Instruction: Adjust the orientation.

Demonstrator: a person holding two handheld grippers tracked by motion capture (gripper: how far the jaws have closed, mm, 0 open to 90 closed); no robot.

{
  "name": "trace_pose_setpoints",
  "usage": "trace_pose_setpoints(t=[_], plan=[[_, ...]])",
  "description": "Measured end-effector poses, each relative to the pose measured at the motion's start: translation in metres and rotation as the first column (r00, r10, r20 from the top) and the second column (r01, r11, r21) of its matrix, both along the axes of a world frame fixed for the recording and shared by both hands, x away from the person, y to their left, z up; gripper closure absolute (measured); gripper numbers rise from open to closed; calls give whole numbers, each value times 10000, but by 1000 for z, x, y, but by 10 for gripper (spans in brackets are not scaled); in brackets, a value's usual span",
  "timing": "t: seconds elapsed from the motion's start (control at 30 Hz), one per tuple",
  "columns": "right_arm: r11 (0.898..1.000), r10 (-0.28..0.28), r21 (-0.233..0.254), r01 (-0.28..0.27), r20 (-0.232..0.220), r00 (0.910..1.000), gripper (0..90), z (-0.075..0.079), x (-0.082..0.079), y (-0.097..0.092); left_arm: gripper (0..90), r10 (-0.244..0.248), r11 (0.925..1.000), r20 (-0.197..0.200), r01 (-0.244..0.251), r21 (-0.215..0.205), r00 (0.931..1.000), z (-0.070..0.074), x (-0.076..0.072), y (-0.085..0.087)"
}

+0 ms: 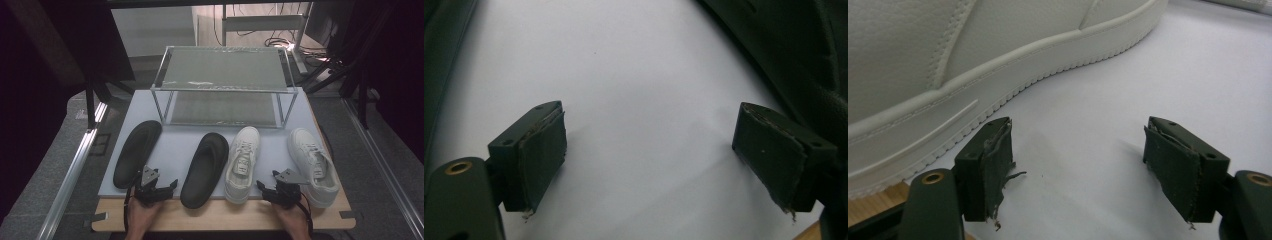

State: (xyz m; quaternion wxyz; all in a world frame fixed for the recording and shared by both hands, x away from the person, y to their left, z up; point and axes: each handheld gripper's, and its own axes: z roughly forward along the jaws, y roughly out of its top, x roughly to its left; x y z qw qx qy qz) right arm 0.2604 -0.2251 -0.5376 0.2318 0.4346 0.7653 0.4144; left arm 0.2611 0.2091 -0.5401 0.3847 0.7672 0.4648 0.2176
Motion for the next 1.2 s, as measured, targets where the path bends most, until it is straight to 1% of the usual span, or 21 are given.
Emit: trace_pose_setpoints(t=[0.1,0.3,0.33,0.37,0.4,0.57,0.8,0.97,1.07,1.13,1.17,1.2], plan=[[10000,-77,-8,77,-9,10000,263,0,0,1,141,7,10000,17,-7,2,10000,0,0,0],[9999,70,102,-69,-87,9999,234,0,0,0,142,33,10000,20,-33,21,10000,0,0,0],[9998,185,85,-185,-46,9998,235,0,1,-1,142,84,10000,28,-84,13,10000,0,-1,-1],[9998,185,85,-185,-46,9998,235,0,1,-1,143,84,10000,28,-84,13,10000,0,-1,-1],[9998,179,-98,-179,-11,9998,216,0,1,-1,145,100,9999,24,-100,28,9999,0,-1,-1],[9993,371,-99,-371,-58,9993,186,0,1,-1,144,97,9999,14,-97,-33,10000,0,-1,0],[9995,317,-68,-318,-85,9995,181,0,2,0,145,119,9999,-5,-119,-61,9999,0,-1,0],[9996,265,-72,-266,-83,9996,178,0,2,1,164,254,9995,5,-254,-179,9997,0,-1,0],[9997,248,-75,-248,-87,9997,178,0,1,1,167,232,9995,-15,-233,-212,9997,0,-1,1],[9997,236,-77,-237,-85,9997,178,0,1,1,175,217,9993,-53,-218,-300,9998,1,0,3],[9997,234,-77,-234,-86,9997,178,0,1,1,180,222,9987,-140,-229,-450,9997,2,0,4],[9997,234,-77,-234,-86,9997,178,0,1,1,186,222,9987,-140,-229,-450,9997,2,0,4]])
